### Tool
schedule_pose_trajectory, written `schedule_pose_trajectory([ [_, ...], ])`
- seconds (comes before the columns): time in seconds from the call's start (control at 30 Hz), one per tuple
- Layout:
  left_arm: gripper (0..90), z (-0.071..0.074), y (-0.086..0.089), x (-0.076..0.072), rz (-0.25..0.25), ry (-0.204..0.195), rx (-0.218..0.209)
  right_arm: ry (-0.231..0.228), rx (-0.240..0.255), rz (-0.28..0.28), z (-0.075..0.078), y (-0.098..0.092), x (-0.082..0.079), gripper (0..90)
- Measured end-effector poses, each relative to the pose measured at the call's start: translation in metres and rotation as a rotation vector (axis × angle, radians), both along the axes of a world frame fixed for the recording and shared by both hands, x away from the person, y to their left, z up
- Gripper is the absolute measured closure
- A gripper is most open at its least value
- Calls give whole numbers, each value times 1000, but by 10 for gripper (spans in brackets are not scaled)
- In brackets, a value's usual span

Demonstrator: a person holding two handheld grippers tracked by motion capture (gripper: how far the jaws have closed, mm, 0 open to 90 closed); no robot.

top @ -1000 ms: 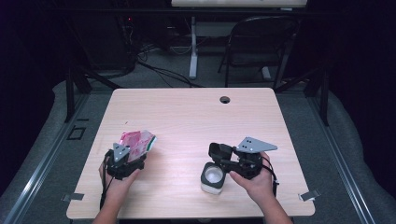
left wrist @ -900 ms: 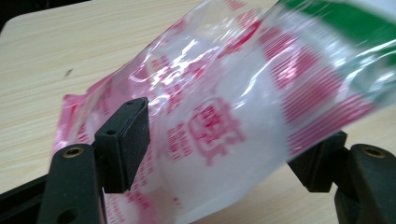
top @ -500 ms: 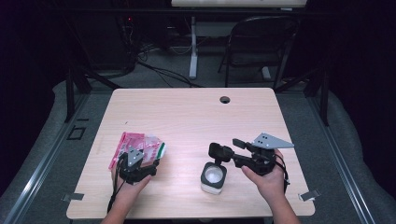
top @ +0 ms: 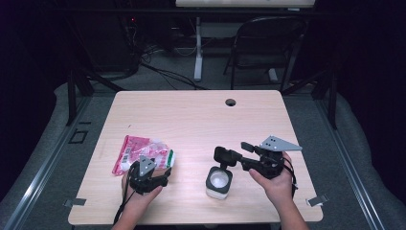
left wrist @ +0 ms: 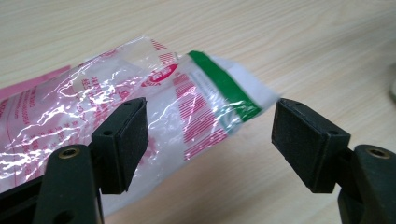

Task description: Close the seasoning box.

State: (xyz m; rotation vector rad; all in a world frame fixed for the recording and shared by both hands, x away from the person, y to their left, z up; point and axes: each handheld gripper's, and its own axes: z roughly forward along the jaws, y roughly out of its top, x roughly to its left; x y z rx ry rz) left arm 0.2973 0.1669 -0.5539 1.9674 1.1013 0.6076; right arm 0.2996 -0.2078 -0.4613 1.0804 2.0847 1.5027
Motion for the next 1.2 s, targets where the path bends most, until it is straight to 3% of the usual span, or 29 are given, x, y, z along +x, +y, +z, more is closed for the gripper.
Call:
schedule_pose_trajectory([
  [0.17, 272, 4, -7, -12, -40, 15, -16, 10, -4, -1, -1, -1, 1, 482],
  [0.4, 274, 6, -13, -18, -59, -22, 16, 23, -15, 6, -5, 2, 3, 502],
  [0.53, 288, 3, -15, -16, -69, -12, 13, 28, -17, 20, -6, 3, 3, 553],
  [0.67, 326, 8, -20, -20, -93, -55, 17, 23, -20, 27, -7, 3, 3, 629],
  [0.73, 336, 8, -22, -21, -105, -58, 9, 26, -31, 29, -7, 2, 3, 667],
  [0.93, 395, 10, -26, -24, -137, -52, -19, 14, -27, 48, -7, 3, 1, 725],
  [1.03, 418, 11, -29, -26, -157, -52, -33, 6, -52, 42, -6, 4, 0, 760],
  [1.2, 495, 11, -39, -29, -224, -31, -38, -17, -74, 31, -7, 6, -2, 805],
])
